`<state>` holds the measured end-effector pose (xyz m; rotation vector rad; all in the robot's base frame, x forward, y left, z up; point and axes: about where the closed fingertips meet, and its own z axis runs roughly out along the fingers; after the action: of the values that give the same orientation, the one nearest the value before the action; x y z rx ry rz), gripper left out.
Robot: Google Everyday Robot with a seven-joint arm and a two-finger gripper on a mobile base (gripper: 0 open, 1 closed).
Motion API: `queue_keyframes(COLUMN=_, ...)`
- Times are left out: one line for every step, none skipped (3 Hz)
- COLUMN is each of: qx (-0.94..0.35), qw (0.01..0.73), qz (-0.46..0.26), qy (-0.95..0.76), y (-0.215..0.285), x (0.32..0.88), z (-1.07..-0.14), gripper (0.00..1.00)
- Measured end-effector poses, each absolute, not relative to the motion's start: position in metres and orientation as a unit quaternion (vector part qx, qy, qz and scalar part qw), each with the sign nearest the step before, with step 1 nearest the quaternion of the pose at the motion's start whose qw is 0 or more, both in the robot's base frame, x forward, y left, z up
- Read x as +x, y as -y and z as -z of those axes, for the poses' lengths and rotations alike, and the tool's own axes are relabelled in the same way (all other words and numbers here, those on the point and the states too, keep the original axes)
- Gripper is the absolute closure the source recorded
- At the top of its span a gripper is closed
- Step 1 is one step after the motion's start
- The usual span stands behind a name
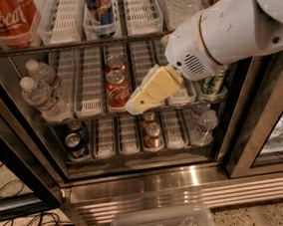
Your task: Pick redbull can from top shelf of fridge
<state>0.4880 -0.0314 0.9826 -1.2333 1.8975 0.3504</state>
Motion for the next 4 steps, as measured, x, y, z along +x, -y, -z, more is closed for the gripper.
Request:
queue_keyframes(qx=-0.453, qw=0.437, qz=-0.145, qy=-0.764, y=0.012, x=0.498, z=-0.991, gripper=0.0)
queue_keyframes(qx=-0.405, qw=0.467, qz=-0.128, qy=-0.775, y=0.002, x=0.5, z=-1.006, gripper=0.0)
queue_keyframes(qx=-0.351, qw=0.493, qz=-0.115, qy=-0.788, y=0.001, x=0.496, z=-1.02, gripper=0.0)
queue_keyframes(qx=-0.31, qw=0.527, qz=-0.105, qy=-0.784, y=-0.002, x=0.492, z=-1.042, gripper=0.0)
